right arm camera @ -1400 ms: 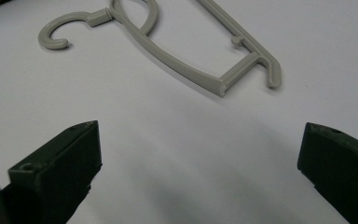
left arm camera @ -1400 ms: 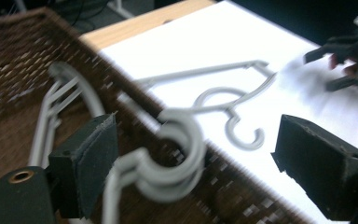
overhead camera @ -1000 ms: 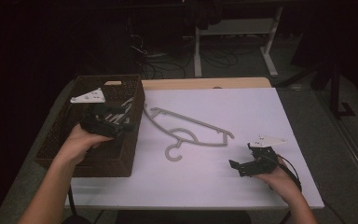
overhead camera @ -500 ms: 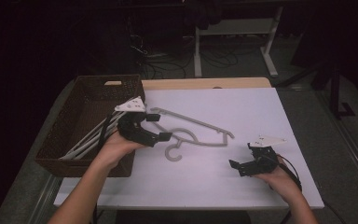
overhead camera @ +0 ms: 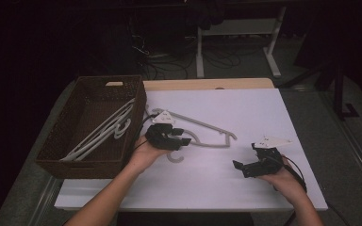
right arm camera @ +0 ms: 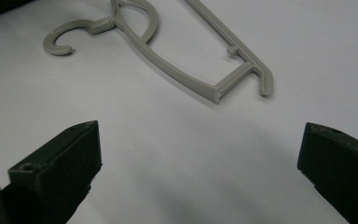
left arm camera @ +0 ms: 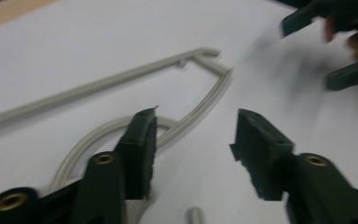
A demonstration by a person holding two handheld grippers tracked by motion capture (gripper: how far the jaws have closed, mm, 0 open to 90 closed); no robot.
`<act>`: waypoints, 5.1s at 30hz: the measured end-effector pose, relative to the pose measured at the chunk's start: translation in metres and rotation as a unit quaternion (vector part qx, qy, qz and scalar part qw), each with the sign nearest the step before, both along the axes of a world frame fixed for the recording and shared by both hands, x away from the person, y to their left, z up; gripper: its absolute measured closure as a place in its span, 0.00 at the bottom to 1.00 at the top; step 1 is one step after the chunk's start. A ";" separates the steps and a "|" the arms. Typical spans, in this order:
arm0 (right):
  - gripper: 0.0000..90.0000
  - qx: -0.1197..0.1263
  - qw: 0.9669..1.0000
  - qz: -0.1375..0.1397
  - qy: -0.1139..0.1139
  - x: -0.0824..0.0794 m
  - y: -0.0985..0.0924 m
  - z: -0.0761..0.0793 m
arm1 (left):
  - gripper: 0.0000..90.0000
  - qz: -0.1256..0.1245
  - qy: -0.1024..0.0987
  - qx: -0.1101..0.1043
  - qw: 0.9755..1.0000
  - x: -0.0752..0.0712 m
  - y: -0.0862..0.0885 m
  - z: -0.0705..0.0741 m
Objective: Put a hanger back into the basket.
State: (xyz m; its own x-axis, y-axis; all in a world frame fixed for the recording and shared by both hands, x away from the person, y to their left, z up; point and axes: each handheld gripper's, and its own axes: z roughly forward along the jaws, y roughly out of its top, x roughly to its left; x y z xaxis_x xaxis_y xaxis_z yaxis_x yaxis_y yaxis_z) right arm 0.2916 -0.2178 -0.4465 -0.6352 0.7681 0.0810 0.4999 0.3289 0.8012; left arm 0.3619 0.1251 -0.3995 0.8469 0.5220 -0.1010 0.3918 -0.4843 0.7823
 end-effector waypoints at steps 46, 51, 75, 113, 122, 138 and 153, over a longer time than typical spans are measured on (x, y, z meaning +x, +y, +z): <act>0.00 -0.001 1.000 0.003 0.000 0.001 0.000 -0.001 | 1.00 0.013 0.030 0.072 0.997 0.006 -0.010 -0.056; 0.00 0.001 1.000 0.002 -0.001 0.000 -0.001 -0.001 | 1.00 -0.017 0.034 0.067 0.997 -0.007 -0.026 -0.055; 0.00 0.009 1.000 -0.004 -0.004 -0.001 -0.005 0.005 | 0.78 -0.089 0.041 0.030 0.995 -0.029 -0.036 -0.037; 0.00 0.011 1.000 -0.019 0.003 -0.001 -0.012 0.006 | 1.00 -0.029 0.038 0.129 0.991 -0.015 0.009 -0.038; 0.00 0.012 1.000 -0.026 0.004 -0.001 -0.013 0.007 | 1.00 -0.055 0.049 0.108 0.991 -0.042 0.017 -0.034; 0.14 0.013 0.999 -0.040 0.018 0.019 -0.013 0.036 | 0.30 -0.075 0.035 -0.006 0.997 -0.037 0.028 -0.022; 0.93 -0.038 0.997 -0.038 0.058 0.056 -0.001 0.032 | 0.15 -0.069 0.031 -0.017 0.997 -0.035 0.028 -0.025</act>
State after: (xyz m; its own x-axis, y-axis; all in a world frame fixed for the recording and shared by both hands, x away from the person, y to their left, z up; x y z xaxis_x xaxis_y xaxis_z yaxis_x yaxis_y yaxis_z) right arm 0.3480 -0.2193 -0.4150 -0.5653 0.8200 0.0896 0.6132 0.3452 0.7105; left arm 0.3265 0.1531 -0.4241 0.9023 0.3960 -0.1705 0.3708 -0.5109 0.7756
